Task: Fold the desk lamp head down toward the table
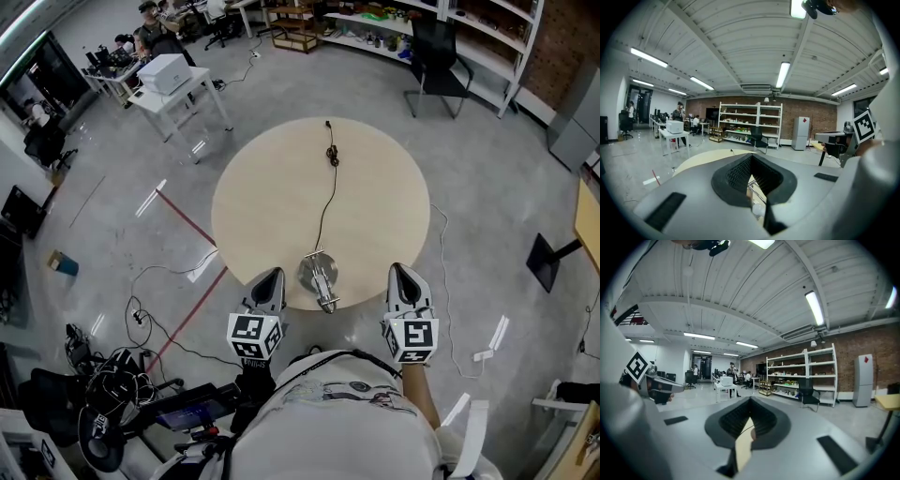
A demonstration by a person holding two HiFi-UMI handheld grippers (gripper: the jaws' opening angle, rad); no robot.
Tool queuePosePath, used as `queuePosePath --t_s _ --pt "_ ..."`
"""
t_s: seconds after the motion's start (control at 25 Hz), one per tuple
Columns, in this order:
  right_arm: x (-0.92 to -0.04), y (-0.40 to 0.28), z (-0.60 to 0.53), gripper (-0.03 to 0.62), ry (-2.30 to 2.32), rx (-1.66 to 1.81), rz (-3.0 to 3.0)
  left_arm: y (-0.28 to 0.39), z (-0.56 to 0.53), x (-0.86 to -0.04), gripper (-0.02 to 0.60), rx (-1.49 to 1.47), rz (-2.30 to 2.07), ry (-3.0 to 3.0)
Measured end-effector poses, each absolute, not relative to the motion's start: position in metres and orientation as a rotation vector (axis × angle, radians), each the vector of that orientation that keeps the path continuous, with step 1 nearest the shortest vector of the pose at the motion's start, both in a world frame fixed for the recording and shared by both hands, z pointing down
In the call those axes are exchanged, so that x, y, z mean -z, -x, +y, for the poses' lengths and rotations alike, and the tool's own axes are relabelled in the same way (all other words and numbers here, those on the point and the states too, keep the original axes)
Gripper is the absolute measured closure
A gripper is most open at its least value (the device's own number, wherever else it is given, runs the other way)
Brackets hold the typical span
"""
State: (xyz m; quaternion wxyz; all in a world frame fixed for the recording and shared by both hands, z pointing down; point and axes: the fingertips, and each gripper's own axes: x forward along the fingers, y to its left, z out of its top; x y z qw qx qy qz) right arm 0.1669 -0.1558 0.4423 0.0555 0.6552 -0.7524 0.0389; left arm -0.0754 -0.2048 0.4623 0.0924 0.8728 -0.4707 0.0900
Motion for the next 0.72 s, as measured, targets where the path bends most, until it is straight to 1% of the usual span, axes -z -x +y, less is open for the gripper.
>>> queuePosePath --t_s 0.72 --pt "-0.4413 -0.1675 -0.1538 0.59 -1.991 -0.117 -2.273 0.0675 -0.2031 -0.4646 0.58 -0.291 -1.367 -2.605"
